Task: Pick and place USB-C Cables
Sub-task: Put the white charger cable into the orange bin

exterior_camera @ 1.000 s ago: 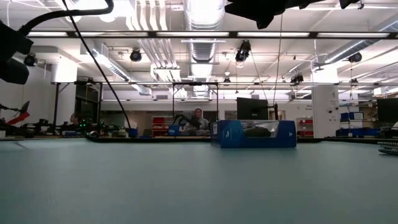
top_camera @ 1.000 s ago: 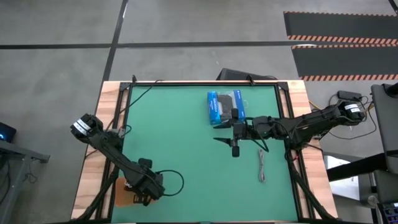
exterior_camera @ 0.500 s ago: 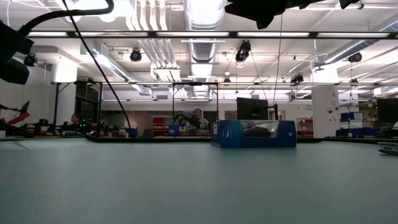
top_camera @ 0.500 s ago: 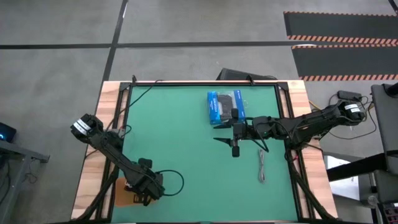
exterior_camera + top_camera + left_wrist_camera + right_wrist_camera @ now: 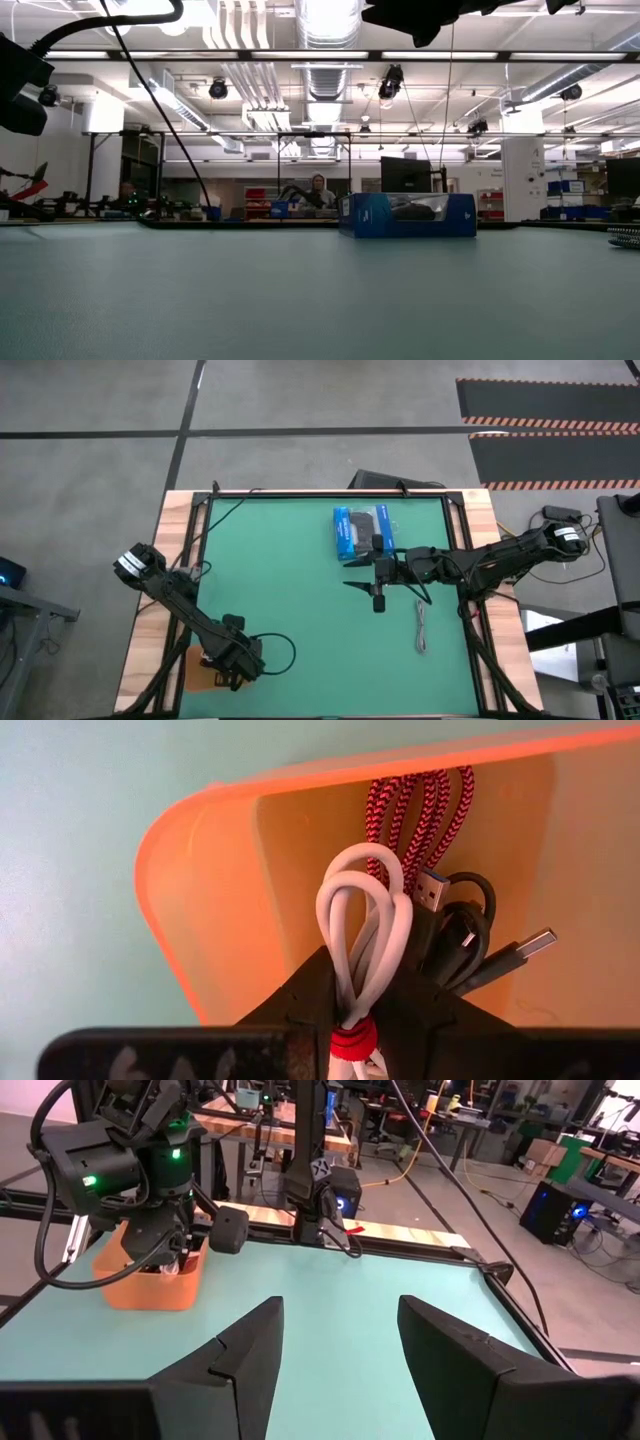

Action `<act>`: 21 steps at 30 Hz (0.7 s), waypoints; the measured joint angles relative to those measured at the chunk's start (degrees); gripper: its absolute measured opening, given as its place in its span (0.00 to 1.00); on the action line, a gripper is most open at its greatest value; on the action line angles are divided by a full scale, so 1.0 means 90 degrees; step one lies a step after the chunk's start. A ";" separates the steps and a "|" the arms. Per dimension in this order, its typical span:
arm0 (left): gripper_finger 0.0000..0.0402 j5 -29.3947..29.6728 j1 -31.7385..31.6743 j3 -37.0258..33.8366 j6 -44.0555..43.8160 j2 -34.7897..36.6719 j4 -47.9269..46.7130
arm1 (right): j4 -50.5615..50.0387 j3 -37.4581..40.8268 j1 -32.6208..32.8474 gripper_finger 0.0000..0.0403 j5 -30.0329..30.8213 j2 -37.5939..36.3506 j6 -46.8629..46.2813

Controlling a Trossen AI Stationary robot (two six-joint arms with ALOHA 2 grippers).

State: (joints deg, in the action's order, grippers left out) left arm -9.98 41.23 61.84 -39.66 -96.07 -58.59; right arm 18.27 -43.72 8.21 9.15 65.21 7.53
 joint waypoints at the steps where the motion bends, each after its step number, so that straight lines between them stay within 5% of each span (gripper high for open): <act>1: 0.11 0.0000 0.0000 0.0000 0.0000 0.0000 0.0000 | -0.0004 0.0000 0.0000 0.47 0.0000 0.0000 0.0000; 21: 0.18 -0.0002 -0.0002 0.0000 -0.0005 0.0010 -0.0002 | -0.0008 0.0000 0.0000 0.47 -0.0002 0.0000 0.0000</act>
State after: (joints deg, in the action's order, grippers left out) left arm -9.99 41.21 61.84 -39.70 -95.98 -58.61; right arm 18.20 -43.72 8.21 9.13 65.21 7.53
